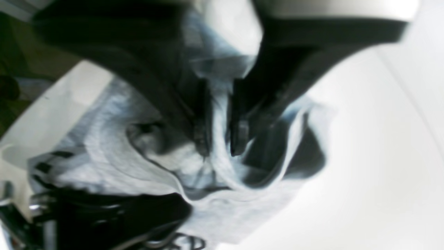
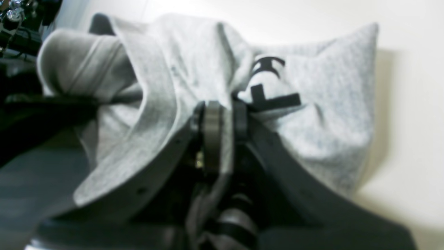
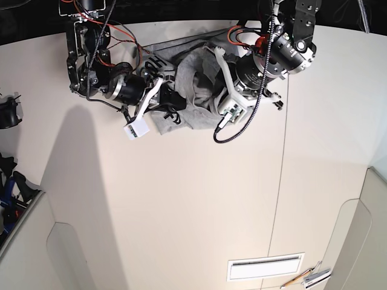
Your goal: Fold the T-shirt properly
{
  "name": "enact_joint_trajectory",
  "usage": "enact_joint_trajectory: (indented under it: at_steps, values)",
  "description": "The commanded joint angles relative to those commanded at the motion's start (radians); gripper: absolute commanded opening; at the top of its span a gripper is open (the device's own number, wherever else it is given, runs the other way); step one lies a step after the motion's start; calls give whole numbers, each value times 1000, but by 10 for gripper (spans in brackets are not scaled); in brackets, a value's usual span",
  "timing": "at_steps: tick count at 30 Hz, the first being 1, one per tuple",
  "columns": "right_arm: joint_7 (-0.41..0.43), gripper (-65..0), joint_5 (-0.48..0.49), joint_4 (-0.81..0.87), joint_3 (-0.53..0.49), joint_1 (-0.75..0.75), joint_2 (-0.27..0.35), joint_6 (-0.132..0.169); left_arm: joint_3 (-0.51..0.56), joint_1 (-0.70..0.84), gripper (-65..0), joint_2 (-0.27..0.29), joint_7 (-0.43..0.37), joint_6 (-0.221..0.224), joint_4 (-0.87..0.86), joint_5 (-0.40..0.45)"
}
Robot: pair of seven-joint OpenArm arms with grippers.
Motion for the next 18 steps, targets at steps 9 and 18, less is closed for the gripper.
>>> enact_joint_trajectory:
  at_steps: [9, 18]
  values:
    - [0, -650, 0, 0, 0, 0, 0, 0, 0, 18, -510, 0, 27, 1, 0, 54]
    - [0, -650, -1, 0, 0, 0, 0, 0, 0, 80, -510, -1, 34, 34, 0, 171]
